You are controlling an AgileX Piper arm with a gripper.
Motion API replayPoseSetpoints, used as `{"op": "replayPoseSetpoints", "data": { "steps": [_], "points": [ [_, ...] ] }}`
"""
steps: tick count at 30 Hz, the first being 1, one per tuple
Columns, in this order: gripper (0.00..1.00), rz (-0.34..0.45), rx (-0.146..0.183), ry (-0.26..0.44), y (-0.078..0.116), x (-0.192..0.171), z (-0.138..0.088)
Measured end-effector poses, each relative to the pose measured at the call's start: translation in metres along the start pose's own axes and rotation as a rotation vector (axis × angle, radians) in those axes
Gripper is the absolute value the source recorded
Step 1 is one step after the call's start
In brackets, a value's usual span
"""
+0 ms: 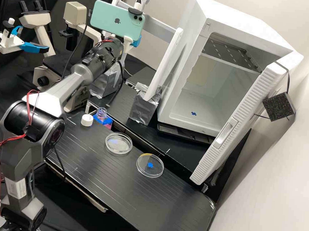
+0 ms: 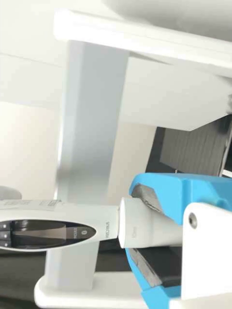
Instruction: Use the pipette
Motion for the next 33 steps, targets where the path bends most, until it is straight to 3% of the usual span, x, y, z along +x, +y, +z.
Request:
{"op": "replayPoseSetpoints", "data": {
  "steps": [11,33],
  "points": [
    [0.00,-0.041,0.032,-0.048,-0.002,0.009,0.013],
    [0.00,-0.058,0.023,-0.075,-0.010,0.024,0.021]
  ]
}}
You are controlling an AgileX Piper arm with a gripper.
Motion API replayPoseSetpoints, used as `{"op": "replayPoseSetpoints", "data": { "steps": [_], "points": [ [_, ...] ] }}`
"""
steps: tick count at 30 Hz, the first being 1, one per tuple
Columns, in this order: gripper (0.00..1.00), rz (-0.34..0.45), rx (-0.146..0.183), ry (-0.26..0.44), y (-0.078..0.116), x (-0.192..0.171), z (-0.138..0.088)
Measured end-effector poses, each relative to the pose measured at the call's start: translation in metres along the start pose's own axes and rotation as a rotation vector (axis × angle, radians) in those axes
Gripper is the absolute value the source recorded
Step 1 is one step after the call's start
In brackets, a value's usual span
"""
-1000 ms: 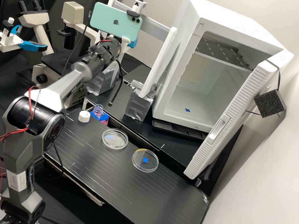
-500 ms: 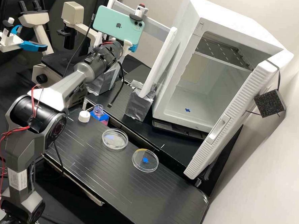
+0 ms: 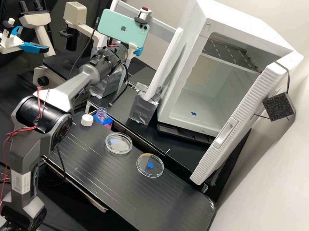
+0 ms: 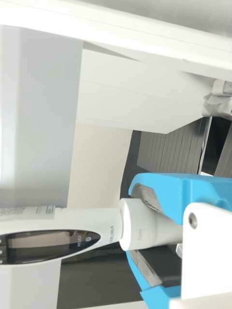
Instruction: Use the pipette
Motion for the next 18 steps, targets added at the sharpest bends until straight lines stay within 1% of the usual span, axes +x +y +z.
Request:
{"op": "replayPoseSetpoints", "data": {
  "steps": [2,7,9,11,12,15,16,18],
  "points": [
    [0.00,0.000,0.005,0.003,-0.0005,-0.0001,-0.0012],
    [0.00,-0.009,0.003,-0.006,-0.0059,-0.0015,0.0036],
    [0.00,-0.004,0.014,0.001,-0.0069,-0.0013,0.0029],
    [0.00,-0.004,0.016,0.001,-0.0082,-0.0009,0.0033],
    [1.00,-0.001,0.018,0.004,-0.0083,-0.0015,0.0029],
    [1.00,0.006,0.012,0.004,-0.0096,-0.0011,0.0038],
    [1.00,0.008,0.004,0.003,-0.0098,-0.0010,0.0035],
    [1.00,0.012,0.000,-0.003,-0.0097,-0.0010,0.0037]
  ]
}}
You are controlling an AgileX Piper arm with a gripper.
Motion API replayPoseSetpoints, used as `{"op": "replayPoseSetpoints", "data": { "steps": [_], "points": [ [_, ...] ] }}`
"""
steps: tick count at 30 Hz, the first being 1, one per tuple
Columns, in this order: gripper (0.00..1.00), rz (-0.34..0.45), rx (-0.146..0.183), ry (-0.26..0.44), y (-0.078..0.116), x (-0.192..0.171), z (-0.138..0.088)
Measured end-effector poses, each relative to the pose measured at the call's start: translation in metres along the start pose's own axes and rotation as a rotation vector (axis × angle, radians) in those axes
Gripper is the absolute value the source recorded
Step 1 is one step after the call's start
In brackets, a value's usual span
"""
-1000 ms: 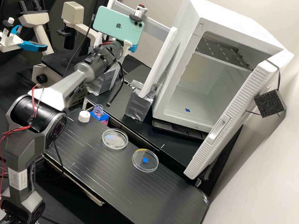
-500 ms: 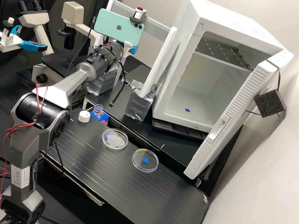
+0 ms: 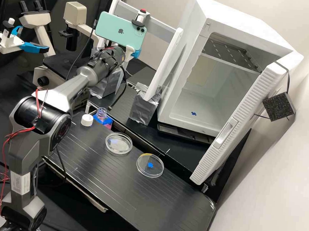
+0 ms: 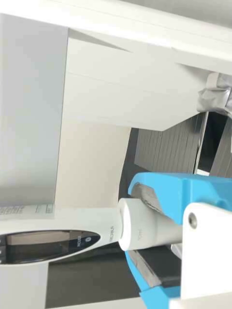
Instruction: Use the pipette
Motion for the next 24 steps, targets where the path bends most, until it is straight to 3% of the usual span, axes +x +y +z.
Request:
{"op": "replayPoseSetpoints", "data": {
  "steps": [7,12,13,14,18,19,24],
  "points": [
    [1.00,0.030,-0.022,-0.012,0.002,-0.002,0.001],
    [1.00,0.066,-0.004,0.026,0.003,-0.014,-0.001],
    [1.00,0.074,0.024,0.039,0.004,-0.018,-0.003],
    [1.00,0.084,0.030,0.051,0.005,-0.022,-0.004],
    [1.00,0.126,0.012,0.063,0.007,-0.039,-0.006],
    [1.00,0.136,0.036,0.067,0.007,-0.042,-0.004],
    [1.00,0.216,0.043,0.129,0.002,-0.069,-0.001]
  ]
}}
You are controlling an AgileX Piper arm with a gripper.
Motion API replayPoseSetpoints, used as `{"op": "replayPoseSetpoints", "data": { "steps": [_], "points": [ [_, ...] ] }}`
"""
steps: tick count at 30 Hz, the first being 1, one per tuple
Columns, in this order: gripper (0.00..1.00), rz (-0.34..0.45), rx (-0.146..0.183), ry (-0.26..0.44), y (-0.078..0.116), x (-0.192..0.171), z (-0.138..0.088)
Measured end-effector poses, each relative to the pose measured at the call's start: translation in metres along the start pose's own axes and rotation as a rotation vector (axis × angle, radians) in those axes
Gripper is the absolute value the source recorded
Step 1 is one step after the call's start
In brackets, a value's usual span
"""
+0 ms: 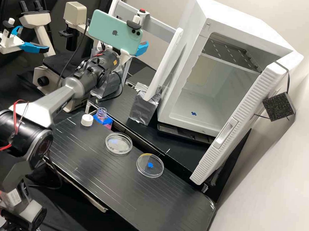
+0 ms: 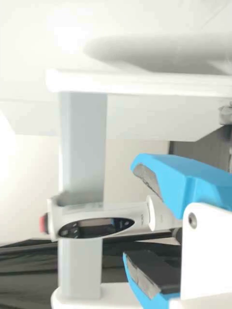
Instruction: Use the pipette
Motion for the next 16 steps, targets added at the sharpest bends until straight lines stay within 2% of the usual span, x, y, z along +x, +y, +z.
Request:
{"op": "replayPoseSetpoints", "data": {
  "steps": [3,5,10,13,16],
  "points": [
    [1.00,0.061,0.010,0.032,-0.003,-0.022,0.003],
    [1.00,0.159,0.031,0.069,-0.001,-0.042,0.002],
    [1.00,0.337,0.031,0.148,-0.009,-0.075,0.010],
    [1.00,0.376,0.040,0.177,-0.019,-0.087,0.023],
    [1.00,0.382,0.073,0.185,-0.030,-0.094,0.037]
  ]
}}
